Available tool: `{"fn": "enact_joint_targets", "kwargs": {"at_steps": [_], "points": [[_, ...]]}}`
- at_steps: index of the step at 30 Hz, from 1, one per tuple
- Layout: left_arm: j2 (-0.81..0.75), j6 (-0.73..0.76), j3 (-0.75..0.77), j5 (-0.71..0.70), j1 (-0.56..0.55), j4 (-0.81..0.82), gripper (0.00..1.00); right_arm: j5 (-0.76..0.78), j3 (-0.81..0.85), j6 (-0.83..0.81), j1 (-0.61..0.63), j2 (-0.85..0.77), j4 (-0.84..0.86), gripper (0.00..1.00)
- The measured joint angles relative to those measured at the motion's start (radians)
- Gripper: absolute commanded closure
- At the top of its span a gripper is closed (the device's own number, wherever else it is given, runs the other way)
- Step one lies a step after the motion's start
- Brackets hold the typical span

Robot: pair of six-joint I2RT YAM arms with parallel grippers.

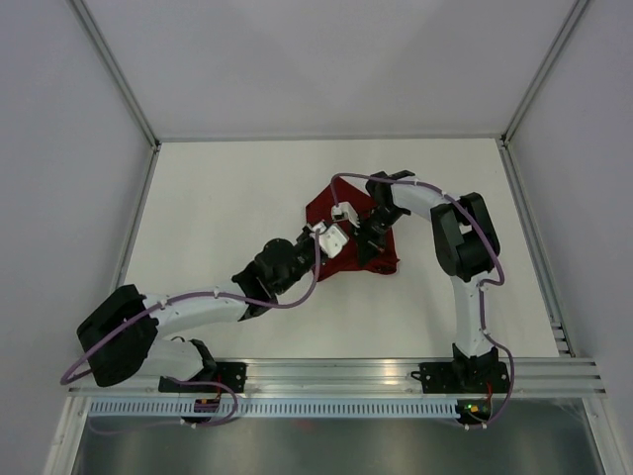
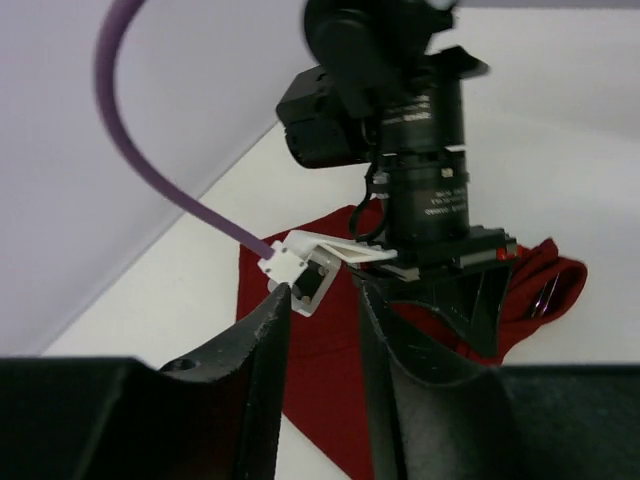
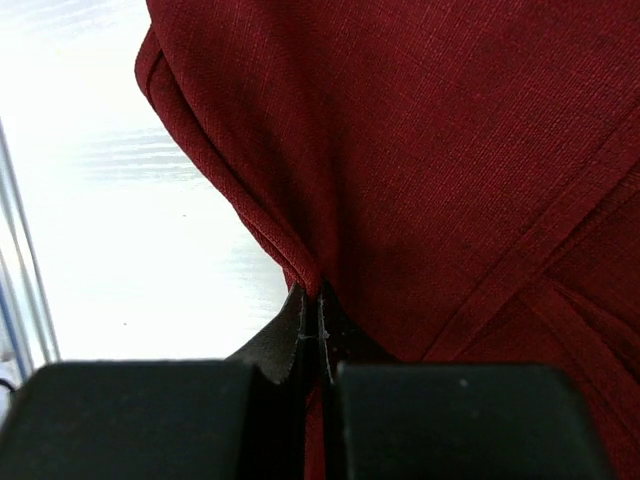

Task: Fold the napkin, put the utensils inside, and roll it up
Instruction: Roll the napkin with the utensil

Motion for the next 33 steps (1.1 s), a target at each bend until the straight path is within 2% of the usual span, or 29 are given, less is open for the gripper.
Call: {"fn": "enact_joint_targets", "kwargs": {"at_steps": [2, 9, 16, 25, 33], "points": [[0.007, 0.069, -0.031, -0.027, -0.047, 0.034, 0.62, -0.019, 0.052, -0.007, -0.008, 0.046, -0.059, 1.0], [0.052, 0.262, -0.094, -0.107, -0.16, 0.125, 0.6, -0.054, 0.172, -0.026, -0.023, 0.143, -0.197, 0.99], [0.222, 0.443, -0.093, -0.138, -0.285, 0.145, 0.6, -0.069, 0.296, -0.03, -0.031, 0.237, -0.321, 1.0], [0.367, 0.546, -0.059, -0.109, -0.3, 0.119, 0.58, -0.088, 0.372, -0.009, -0.041, 0.295, -0.377, 0.99], [0.473, 0.562, -0.006, -0.032, -0.262, 0.108, 0.57, -0.087, 0.377, 0.0, -0.041, 0.299, -0.381, 1.0]]}}
